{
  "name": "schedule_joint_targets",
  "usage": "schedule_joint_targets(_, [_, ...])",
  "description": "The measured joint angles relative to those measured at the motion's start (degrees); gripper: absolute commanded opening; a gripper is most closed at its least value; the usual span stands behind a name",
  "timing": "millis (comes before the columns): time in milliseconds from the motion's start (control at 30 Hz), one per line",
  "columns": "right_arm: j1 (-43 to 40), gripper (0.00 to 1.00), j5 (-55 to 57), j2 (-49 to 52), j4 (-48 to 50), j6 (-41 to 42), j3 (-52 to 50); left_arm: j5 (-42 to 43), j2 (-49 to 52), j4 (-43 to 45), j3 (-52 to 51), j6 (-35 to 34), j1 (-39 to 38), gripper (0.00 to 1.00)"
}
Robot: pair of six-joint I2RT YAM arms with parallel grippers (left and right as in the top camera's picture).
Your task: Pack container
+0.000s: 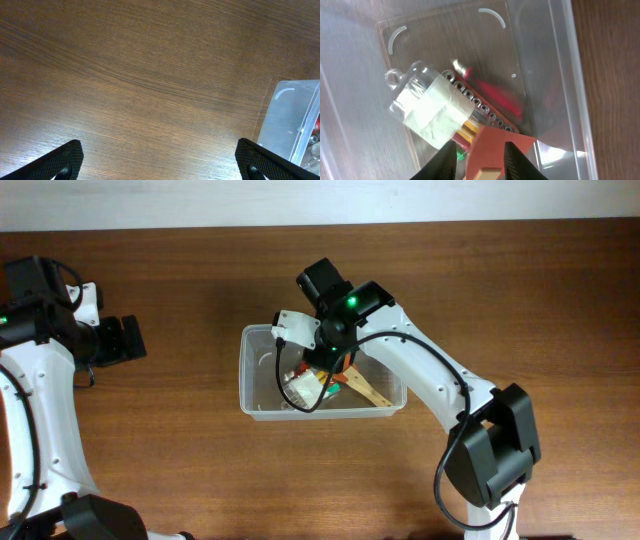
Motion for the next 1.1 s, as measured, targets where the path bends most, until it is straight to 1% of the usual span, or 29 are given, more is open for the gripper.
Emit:
schedule_joint_targets(300, [0.0,0.32,0.72,0.57,0.0,0.61,0.0,0.0,0.0,0.0,0.0,0.0,0.0,0.99])
schedule_joint_targets(433, [-0.26,0.41,4.72,0.57,-0.04,5.29,0.26,0.02,0.0,0.0,0.0,0.39,-0.04,0.99])
schedule_joint_targets(467, [-0.55,0.54,6.29,0.55,-0.13,7.43,0.94,-0.02,0.0,0.02,0.0,1.16,-0.11,0.99])
schedule_joint_targets(500, [-0.76,0.9,7.02,0.52,-0.11,8.35,1.4,-0.09,0.0,0.09,0.0,1.57,-0.33,0.99])
schedule_joint_targets(533, [-1.55,0.99,8.28,0.2,-0.07,10.08,2.49,-0.2,0.0,0.24,0.0,2.23,-0.7,0.99])
schedule_joint_targets(667, [-6.47,0.99,10.64,-3.17,-0.02,17.38,6.93,-0.44,0.0,2.91,0.0,4.28,-4.17,0.99])
schedule_joint_targets(733, [-10.73,0.99,11.15,-6.05,0.2,21.42,9.7,-0.48,0.0,6.14,0.0,4.79,-6.6,0.99])
schedule_joint_targets(767, [-14.34,0.99,11.17,-8.37,0.35,24.33,11.56,-0.33,0.0,8.7,0.0,4.98,-8.0,0.99])
schedule_joint_targets(833, [-19.08,0.99,11.1,-11.15,0.81,27.34,13.18,0.24,0.0,13.27,0.0,5.35,-10.32,0.99])
schedule_joint_targets(867, [-21.94,0.99,11.15,-12.55,1.29,28.65,13.79,0.72,0.0,16.11,-0.02,5.44,-11.28,0.99])
schedule_joint_targets(967, [-28.35,0.99,11.34,-14.56,5.22,31.15,14.51,2.23,0.02,29.2,-0.17,5.77,-13.75,0.99])
schedule_joint_targets(1067, [-33.16,0.99,11.3,-14.01,10.19,32.39,14.51,2.84,0.02,41.97,-0.15,5.86,-15.47,0.99])
schedule_joint_targets(1100, [-34.47,0.99,11.3,-13.66,10.97,32.65,14.49,3.02,0.02,44.24,-0.11,5.86,-15.82,0.99])
